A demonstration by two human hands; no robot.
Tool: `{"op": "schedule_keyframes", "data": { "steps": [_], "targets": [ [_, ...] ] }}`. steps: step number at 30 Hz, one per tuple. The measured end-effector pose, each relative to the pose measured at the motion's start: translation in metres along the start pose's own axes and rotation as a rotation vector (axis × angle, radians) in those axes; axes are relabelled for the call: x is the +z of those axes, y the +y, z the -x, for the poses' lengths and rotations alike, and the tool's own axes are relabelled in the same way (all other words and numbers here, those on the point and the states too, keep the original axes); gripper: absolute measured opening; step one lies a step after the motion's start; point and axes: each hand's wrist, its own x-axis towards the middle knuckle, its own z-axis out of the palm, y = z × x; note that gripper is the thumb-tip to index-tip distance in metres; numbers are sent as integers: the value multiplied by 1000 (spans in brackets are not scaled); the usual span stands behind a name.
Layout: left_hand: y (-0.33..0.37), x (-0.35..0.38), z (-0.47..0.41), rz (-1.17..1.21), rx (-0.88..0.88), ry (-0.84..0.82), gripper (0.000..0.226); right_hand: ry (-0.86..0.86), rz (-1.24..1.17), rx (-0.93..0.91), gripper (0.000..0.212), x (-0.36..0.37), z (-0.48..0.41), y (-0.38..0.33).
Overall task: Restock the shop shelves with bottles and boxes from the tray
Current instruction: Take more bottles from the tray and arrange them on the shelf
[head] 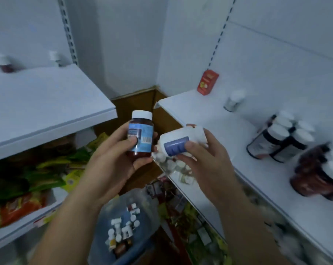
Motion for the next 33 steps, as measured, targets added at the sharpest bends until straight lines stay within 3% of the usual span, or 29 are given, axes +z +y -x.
{"op": "schedule_keyframes", "data": {
  "steps": [5, 9, 14, 19, 21, 24, 28, 33],
  "targets": [
    [-26, 70, -8, 9, -42, -192, 46, 191, -119, -2, 11, -39, 46, -40],
    [-58, 125, 4, -61, -114, -274, 51, 360, -206, -33, 30, -74, 86, -59],
    [-106, 190, 34, -10, -230, -405, 55, 422, -252, -98, 25, -127, 156, -72],
    [-161, 272, 92, 10, -355, -577, 51, 606, -122, -79, 63, -193, 260, -84],
    [-185, 308, 123, 20, -416, -625, 48, 686, -113, -72, 69, -222, 309, -90],
    [-226, 361, 173, 24, -514, -712, 46, 743, -253, -72, 59, -261, 391, -103],
    [-282, 421, 239, -28, -588, -840, 48, 791, -421, -202, 38, -305, 504, -114],
    [-346, 489, 312, -53, -760, -989, 50, 1024, -458, -338, 38, -338, 616, -113]
  ]
}}
